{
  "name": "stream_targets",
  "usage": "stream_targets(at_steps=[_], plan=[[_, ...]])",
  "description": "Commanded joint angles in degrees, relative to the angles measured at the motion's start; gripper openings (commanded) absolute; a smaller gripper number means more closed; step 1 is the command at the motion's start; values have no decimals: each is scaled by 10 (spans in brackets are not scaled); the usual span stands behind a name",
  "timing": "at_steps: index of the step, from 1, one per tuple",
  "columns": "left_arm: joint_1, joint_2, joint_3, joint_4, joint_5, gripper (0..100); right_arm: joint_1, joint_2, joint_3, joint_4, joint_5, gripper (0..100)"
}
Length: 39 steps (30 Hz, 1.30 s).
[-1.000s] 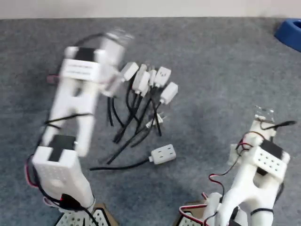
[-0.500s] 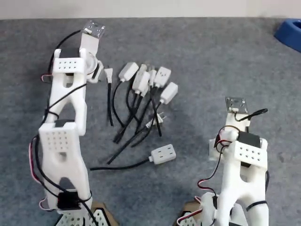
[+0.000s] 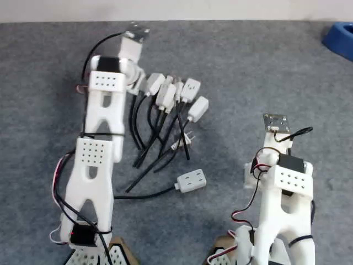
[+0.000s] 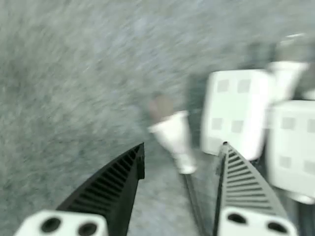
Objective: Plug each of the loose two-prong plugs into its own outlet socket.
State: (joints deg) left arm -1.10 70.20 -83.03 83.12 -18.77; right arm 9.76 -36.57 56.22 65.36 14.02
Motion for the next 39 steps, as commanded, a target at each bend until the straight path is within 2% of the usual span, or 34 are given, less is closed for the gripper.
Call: stream_targets(at_steps=[1, 9, 18, 24, 33, 39], plan=[[33, -8, -64, 62, 5, 256, -4, -14, 7, 1, -3, 296], [29, 19, -35, 66, 27, 254, -4, -15, 20, 1, -3, 296], [-11, 48, -36, 13, 28, 255, -5, -15, 33, 1, -2, 296], [-21, 19, -46, 11, 28, 255, -30, -15, 35, 1, -2, 296], [-19, 2, -51, 11, 29, 255, -32, -15, 35, 1, -2, 296], [-21, -59, -51, 27, 29, 255, -47, -15, 36, 0, -3, 296]])
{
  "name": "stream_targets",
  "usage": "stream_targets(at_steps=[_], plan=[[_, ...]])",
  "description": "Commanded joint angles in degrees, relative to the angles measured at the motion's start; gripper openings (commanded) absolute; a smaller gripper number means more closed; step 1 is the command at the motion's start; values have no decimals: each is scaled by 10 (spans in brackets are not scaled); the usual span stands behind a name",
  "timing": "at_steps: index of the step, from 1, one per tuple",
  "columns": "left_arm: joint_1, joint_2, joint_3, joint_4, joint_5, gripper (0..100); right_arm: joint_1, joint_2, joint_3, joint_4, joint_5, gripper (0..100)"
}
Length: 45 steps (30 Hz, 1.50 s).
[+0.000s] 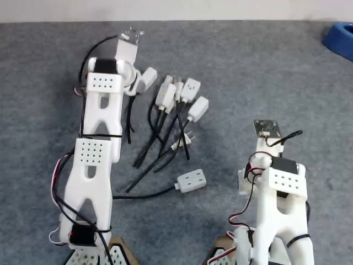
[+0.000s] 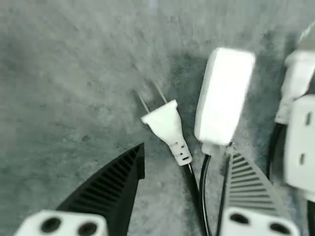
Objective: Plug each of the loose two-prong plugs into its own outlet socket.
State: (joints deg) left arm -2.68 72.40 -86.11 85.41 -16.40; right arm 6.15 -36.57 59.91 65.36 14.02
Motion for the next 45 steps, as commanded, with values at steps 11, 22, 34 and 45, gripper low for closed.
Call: stream_targets(at_steps=[11, 22, 34, 45], plan=[[-39, -58, -21, -42, 3, 256, -10, -15, -1, 2, -4, 296], [-13, 15, -20, -69, 32, 255, -10, -15, 0, 1, -4, 296], [42, 39, -19, 25, 54, 252, -7, -15, 16, 2, -3, 296], [-9, 60, -21, 26, 52, 252, -9, -15, 22, 2, -3, 296]])
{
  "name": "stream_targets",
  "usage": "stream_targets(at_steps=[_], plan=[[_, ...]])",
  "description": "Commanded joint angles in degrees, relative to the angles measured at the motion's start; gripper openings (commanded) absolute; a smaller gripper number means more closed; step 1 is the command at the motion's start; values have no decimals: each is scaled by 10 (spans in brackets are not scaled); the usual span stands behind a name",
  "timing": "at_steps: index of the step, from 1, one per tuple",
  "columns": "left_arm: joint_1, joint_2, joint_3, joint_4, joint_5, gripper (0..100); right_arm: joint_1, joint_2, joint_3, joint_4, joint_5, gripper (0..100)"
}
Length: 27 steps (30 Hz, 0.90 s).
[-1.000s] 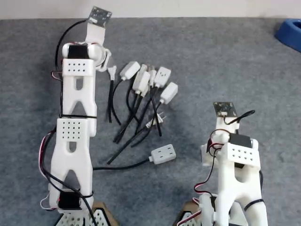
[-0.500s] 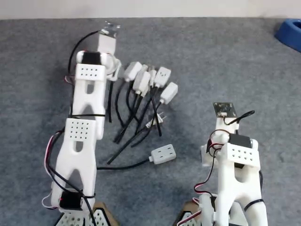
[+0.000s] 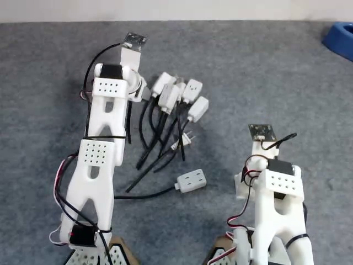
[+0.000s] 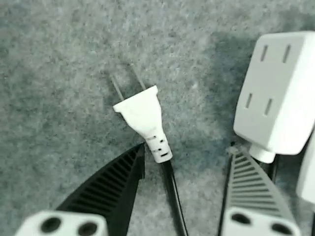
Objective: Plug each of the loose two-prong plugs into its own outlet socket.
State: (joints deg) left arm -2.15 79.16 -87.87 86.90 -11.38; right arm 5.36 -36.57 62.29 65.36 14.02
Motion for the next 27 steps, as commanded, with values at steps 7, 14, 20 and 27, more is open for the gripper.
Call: stream_targets(at_steps=[7, 14, 20, 27], plan=[[-10, 1, -2, 13, 1, 252, -1, -15, -1, 3, -3, 296], [-15, 7, -2, 28, 4, 127, -1, -15, -1, 2, -3, 296], [-18, 7, 0, 38, 4, 20, -2, -15, -1, 2, -3, 296], [-15, 7, -2, 63, 0, 20, -2, -15, -1, 4, -3, 296]])
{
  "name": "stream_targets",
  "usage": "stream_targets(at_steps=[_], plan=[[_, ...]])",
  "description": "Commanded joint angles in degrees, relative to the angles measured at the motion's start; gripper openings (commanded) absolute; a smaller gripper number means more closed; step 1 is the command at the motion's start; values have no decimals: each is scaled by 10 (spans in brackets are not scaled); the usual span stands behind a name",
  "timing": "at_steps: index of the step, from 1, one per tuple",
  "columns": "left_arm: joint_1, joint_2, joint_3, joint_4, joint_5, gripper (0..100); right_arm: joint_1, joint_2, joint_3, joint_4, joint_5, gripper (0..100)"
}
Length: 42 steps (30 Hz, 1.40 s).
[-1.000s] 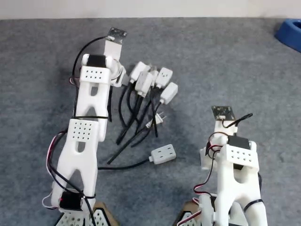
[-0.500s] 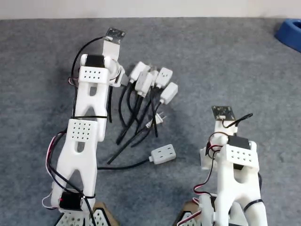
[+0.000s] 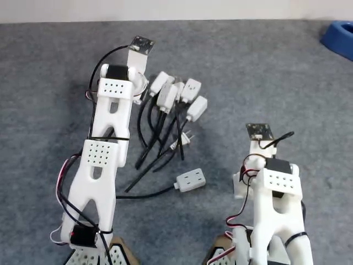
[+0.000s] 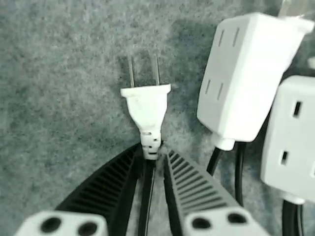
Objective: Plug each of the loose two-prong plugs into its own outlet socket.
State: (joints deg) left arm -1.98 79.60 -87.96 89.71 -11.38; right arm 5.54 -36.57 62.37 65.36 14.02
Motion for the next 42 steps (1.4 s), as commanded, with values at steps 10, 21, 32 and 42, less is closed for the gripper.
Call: stream_targets(at_steps=[10, 21, 32, 42], plan=[[6, -70, -56, 90, 0, 5, -1, -15, -2, 3, -3, 296], [122, -298, 119, 115, 4, 5, 134, -14, -20, -25, -3, 296], [359, -565, 492, 115, 4, 5, 387, -15, -20, -72, 38, 296], [499, -605, 555, 115, 4, 5, 577, -14, -17, -114, 98, 296]])
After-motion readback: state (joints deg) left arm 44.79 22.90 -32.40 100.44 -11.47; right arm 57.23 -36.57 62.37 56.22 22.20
